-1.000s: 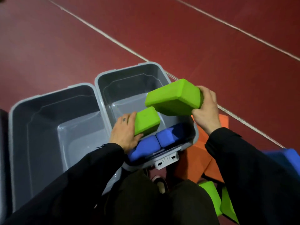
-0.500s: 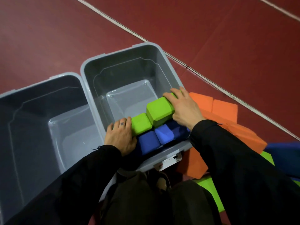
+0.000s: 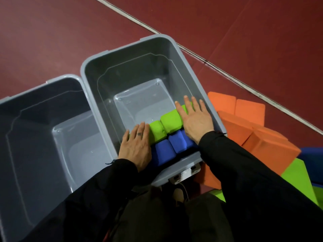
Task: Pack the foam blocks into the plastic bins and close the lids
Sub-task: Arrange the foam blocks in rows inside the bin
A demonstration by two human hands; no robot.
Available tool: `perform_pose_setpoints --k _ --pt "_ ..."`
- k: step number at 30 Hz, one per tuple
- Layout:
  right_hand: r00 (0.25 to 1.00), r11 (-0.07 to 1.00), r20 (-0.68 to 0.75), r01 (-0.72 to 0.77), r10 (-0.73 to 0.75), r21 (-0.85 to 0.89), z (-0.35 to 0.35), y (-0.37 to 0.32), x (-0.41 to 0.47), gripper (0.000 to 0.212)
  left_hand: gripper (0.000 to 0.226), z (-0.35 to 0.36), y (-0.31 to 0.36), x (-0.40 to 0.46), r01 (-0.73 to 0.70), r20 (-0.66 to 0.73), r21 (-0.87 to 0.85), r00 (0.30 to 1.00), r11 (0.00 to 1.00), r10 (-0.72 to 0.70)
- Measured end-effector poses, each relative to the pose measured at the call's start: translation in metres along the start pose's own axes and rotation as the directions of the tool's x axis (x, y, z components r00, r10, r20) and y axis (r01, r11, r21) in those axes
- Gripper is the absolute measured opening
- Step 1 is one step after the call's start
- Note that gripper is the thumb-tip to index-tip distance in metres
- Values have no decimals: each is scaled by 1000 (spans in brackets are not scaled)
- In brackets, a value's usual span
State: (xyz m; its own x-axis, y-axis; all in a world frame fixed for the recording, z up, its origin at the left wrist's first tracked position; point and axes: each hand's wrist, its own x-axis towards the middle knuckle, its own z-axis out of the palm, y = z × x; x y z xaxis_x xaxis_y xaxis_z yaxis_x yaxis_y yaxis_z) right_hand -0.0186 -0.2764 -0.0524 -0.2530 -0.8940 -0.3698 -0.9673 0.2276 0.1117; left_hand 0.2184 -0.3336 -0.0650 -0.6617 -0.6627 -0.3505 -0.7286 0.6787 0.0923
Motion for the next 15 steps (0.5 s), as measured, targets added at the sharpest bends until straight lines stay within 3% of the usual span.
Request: perform_pose_setpoints --k 4,6,10,13,15 --pt "994 990 104 -58 45 131 -1 -12 4 93 78 -2 13 2 93 -23 -118 995 989 -97" --pt "997 977 72 -18 3 213 2 -12 -10 99 90 2 23 -5 114 -19 -134 993 984 -118" --pt "998 961 -68 15 4 277 38 -19 -33 98 110 25 27 -10 46 8 -19 999 999 -46" --pt "996 956 -31 -69 82 285 40 -25 -11 101 111 25 22 0 68 22 3 997 998 -68" --pt "999 957 -5 -48 52 287 36 -28 -8 98 110 25 23 -2 70 14 22 997 997 -71"
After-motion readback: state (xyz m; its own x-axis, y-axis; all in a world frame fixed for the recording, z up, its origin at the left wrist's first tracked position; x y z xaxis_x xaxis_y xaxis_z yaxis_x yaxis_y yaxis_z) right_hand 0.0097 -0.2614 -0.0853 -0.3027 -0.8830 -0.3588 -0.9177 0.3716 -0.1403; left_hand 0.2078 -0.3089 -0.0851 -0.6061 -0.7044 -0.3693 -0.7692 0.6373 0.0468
